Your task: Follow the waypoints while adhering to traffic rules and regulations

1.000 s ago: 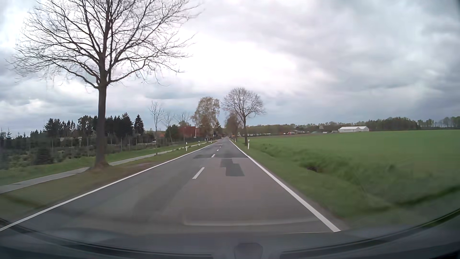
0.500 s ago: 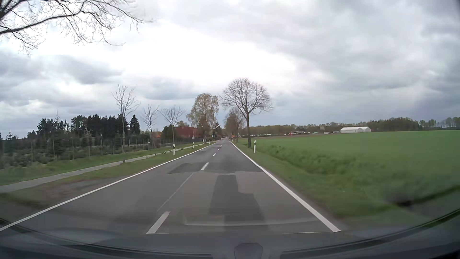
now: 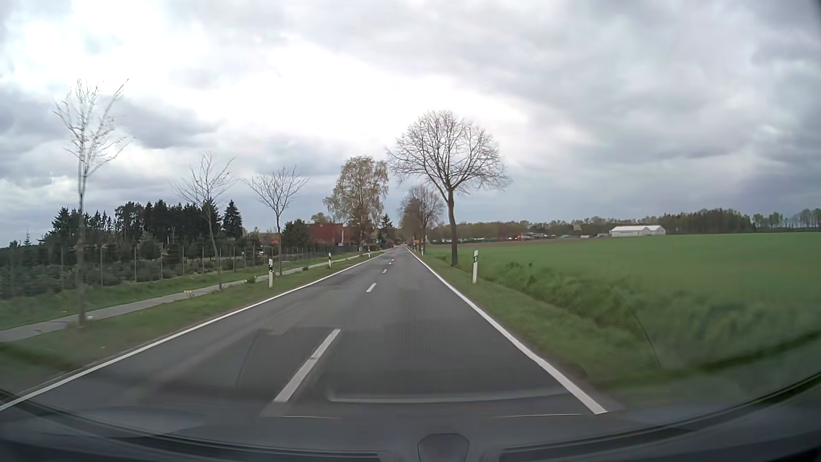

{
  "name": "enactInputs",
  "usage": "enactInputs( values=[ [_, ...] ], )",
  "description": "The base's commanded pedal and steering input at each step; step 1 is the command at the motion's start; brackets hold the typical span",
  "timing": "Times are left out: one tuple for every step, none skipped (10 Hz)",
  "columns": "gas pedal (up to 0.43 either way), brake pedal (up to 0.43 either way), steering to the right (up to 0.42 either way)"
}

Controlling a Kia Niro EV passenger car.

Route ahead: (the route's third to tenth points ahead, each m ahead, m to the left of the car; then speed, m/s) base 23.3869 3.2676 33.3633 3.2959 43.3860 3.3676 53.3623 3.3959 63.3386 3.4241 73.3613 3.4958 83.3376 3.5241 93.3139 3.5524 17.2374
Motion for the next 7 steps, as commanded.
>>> enactInputs(
  values=[
    [0.0,0.0,-0.003],
    [0.0,0.0,-0.003],
    [0.0,0.0,-0.003],
    [0.0,0.0,-0.003],
    [0.0,0.0,-0.003],
    [0.0,0.0,-0.003],
    [0.0,0.0,-0.003]
  ],
)
